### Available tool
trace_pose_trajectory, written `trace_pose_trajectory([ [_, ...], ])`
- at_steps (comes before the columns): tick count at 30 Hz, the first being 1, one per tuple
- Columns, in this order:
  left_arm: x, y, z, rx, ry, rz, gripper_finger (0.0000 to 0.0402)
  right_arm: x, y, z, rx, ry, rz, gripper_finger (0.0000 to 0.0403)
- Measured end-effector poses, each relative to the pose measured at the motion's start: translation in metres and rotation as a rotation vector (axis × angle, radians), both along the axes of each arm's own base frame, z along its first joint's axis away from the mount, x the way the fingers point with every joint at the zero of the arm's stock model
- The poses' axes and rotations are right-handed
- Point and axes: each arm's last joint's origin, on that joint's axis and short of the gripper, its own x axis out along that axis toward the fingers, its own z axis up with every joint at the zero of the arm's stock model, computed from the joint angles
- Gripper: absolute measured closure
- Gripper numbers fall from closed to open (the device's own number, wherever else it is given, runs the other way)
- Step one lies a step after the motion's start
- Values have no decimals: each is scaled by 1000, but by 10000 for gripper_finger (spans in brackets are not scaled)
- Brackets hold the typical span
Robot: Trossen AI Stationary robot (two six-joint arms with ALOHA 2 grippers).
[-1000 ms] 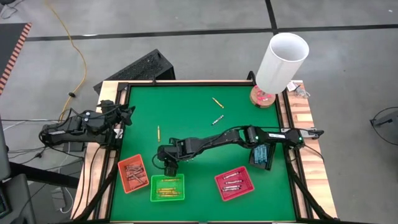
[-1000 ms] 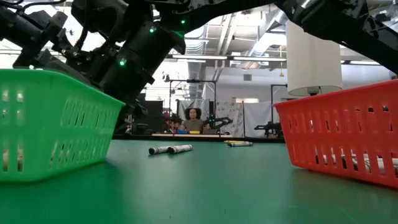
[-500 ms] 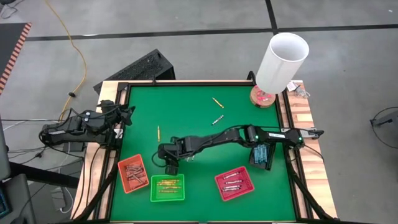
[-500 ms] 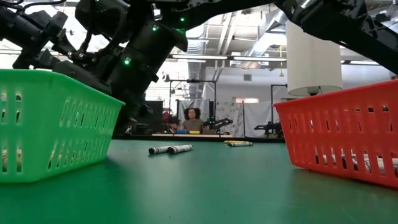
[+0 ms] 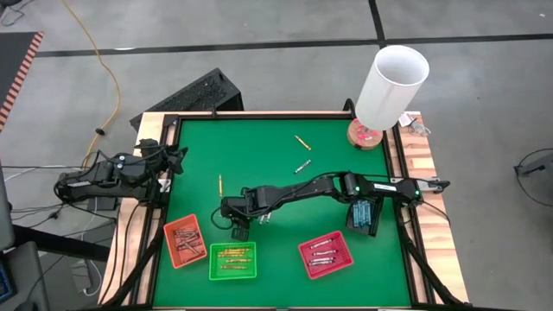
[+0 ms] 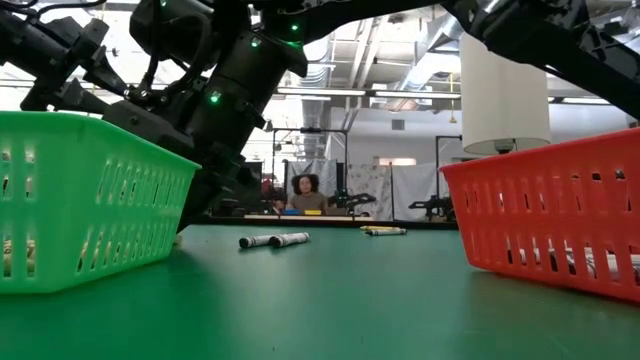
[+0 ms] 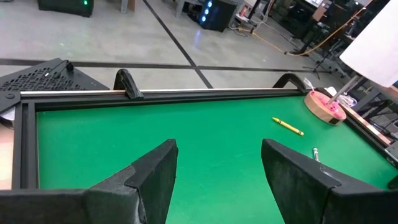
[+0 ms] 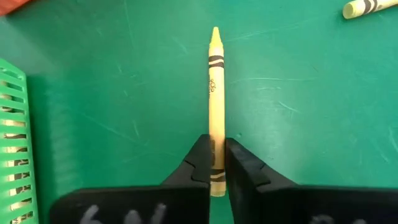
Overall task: Sort crayons
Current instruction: Put the yellow crayon into the green bin
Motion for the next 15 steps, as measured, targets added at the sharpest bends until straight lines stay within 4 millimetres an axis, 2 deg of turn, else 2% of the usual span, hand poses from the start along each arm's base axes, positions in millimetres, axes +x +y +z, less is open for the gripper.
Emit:
trace_pose_trajectory([
  [4, 0, 0, 0, 0, 0, 0, 178, 0, 0, 0, -2, 3, 1, 395],
  [15, 0, 0, 0, 0, 1, 0, 178, -1, -2, 4, -20, -3, -12, 400],
])
